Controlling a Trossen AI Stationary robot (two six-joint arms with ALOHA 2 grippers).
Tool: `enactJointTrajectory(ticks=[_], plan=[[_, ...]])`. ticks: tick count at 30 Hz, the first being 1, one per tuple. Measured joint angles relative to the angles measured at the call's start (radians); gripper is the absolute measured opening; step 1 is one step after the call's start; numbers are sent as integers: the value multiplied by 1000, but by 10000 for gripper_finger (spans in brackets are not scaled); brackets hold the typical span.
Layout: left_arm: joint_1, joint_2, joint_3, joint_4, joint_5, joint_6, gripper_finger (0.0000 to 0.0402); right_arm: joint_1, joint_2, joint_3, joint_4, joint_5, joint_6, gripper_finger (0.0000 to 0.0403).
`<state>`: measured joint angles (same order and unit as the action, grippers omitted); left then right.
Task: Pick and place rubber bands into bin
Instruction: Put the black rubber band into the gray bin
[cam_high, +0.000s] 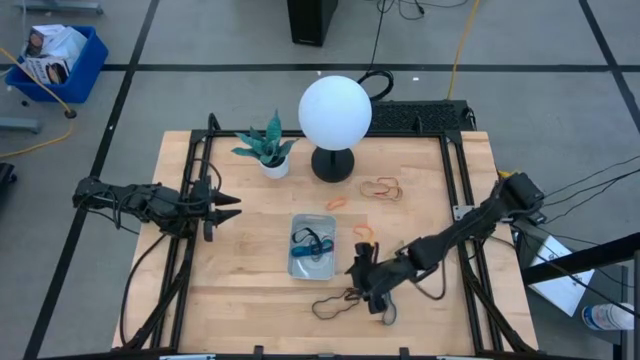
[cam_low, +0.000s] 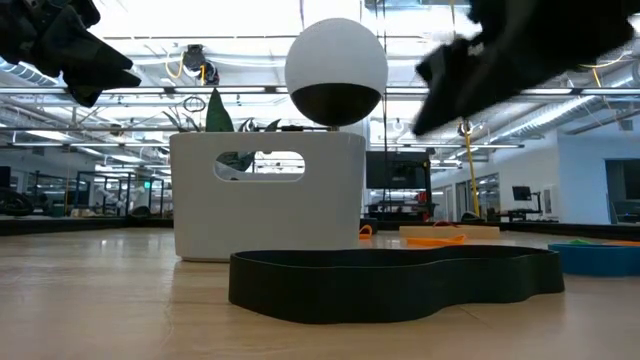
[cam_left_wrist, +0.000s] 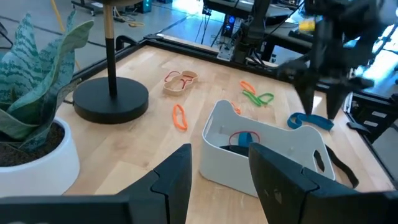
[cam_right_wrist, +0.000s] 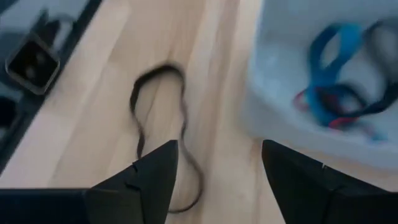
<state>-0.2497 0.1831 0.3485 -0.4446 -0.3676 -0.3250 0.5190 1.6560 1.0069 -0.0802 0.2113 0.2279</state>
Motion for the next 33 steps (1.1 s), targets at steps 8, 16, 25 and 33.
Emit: enactJointTrajectory(ticks=[8, 16, 25, 33], plan=[[0, 0, 0, 0, 0, -1, 166, 0, 132, 0, 1, -7, 83, 217], [0, 0, 0, 0, 0, -1, 166, 0, 194, 0, 4, -7, 127, 192], [0, 0, 0, 0, 1, -1, 166, 0, 201, 2, 6, -31, 119, 107], [0, 0, 0, 0, 1, 2, 166, 0, 202, 2, 9, -31, 136, 15]])
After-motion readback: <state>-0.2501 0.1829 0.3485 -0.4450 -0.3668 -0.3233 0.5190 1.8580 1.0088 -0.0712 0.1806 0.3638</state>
